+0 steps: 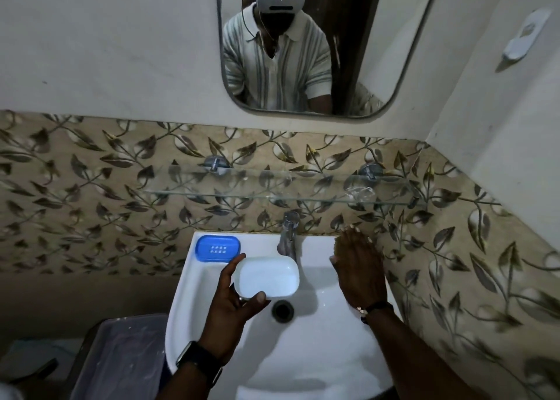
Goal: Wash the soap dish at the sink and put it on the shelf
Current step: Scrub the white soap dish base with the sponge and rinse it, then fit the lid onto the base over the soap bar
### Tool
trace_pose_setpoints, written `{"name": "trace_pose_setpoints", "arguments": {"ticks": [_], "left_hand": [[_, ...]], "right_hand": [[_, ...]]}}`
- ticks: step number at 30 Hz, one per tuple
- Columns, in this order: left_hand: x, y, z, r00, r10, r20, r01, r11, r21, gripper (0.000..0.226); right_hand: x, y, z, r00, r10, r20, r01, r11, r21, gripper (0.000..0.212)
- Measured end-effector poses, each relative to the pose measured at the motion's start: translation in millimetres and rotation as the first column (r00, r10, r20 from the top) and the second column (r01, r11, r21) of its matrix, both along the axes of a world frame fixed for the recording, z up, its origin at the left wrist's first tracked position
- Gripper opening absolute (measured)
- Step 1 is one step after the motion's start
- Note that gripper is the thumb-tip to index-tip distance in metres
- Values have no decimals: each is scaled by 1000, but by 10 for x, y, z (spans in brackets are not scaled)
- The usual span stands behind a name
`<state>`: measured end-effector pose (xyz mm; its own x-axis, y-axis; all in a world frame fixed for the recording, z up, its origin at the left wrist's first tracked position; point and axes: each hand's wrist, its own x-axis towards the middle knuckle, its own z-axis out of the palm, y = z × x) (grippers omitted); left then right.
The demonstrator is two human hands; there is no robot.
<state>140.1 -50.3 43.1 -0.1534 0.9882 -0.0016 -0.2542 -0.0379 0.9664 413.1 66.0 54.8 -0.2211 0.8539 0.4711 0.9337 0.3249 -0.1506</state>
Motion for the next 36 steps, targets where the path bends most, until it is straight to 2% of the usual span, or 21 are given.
{"name": "trace_pose_setpoints", "arguments": {"ticks": [3,9,15,19,24,28,32,36], "left_hand": [[-54,-44,33,1000,4,-6,-4,1000,5,93],[-378,-213,54,999,38,33,-38,999,20,89],[-674,-409,-82,995,99,-20,-99,995,5,90],[-982,-562,-193,983,181,-35,-181,984,0,84],[-1252,-691,-318,968,247,-50,-248,969,-14,80],[-1349,-721,-391,958,280,-67,-282,959,-37,85],[-1390,-703,-453,950,298,-91,-302,952,-38,87],[-1415,-657,-491,937,328,-120,-333,943,-24,88]], "right_hand": [[-316,-128,156,990,126,-54,-123,990,65,61],[-1156,-195,489,927,375,16,-373,918,134,61],[-1739,-150,444,874,481,66,-485,870,92,54],[-2124,-85,252,843,537,4,-537,843,17,51],[-2429,119,-39,844,532,71,-526,846,-94,54],[-2562,310,-349,834,511,206,-425,834,-352,72],[-2603,393,-635,795,494,353,-255,798,-546,74],[-2668,370,-745,818,460,345,-201,790,-579,75]]}}
